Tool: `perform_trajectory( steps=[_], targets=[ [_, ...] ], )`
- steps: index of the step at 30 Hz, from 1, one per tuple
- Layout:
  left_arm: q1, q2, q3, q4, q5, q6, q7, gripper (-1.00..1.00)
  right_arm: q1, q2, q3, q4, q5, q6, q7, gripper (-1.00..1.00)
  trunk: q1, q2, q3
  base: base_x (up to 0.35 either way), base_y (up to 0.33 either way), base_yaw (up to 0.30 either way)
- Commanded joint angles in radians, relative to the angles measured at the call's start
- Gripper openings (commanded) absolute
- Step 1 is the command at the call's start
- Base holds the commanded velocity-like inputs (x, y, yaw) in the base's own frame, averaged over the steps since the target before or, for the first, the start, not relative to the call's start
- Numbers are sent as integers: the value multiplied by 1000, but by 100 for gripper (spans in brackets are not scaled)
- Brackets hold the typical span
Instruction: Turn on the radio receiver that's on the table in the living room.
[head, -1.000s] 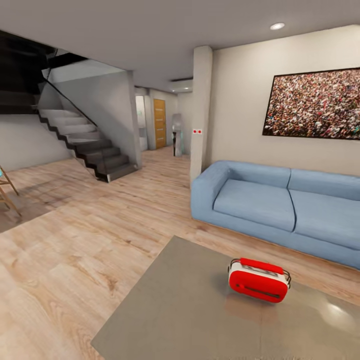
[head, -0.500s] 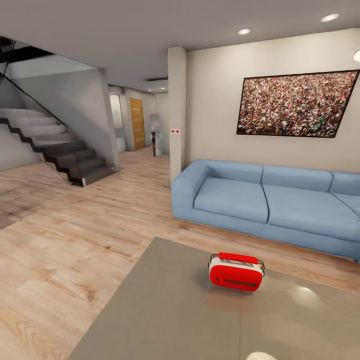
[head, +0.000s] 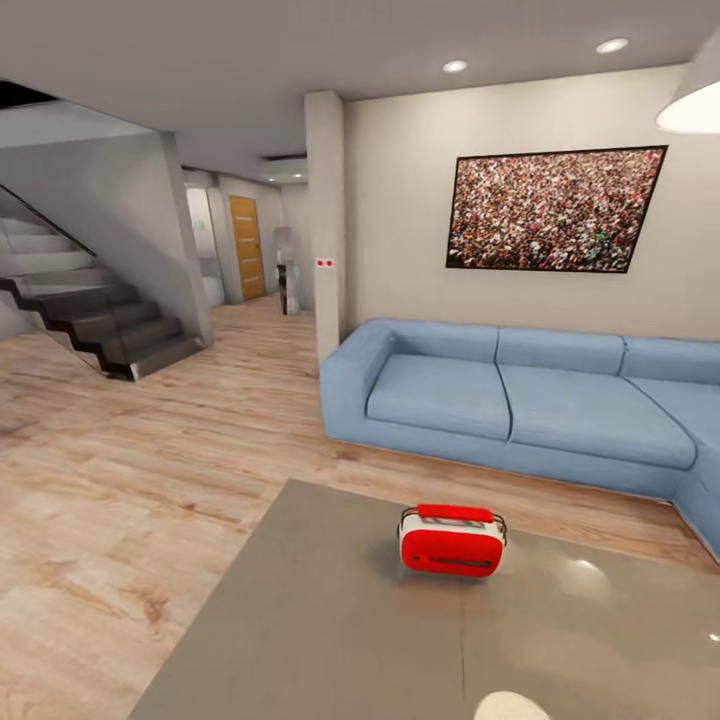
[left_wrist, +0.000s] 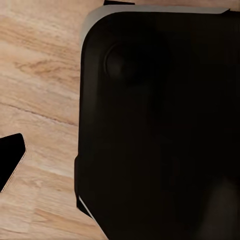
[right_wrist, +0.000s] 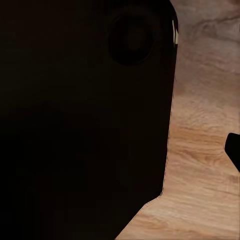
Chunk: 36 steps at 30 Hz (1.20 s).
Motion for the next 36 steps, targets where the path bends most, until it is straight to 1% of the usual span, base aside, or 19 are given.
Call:
perform_trajectory(
  steps=[1,12,20,36],
  targets=[
    [0,0,0,0,0,0,0,100,0,0,0,0,0,0,0,100,0,0,0,207,172,-12],
    [0,-1,0,0,-1,-1,0,100,0,0,0,0,0,0,1,100,0,0,0,263,183,-3],
    [0,-1,1,-1,-1,-1,10,100,0,0,-1,0,0,-1,0,100,0,0,0,56,22,-17],
    [0,-1,1,-1,0,-2,10,100,0,0,0,0,0,-1,0,100,0,0,0,1,1,-259]
  ],
)
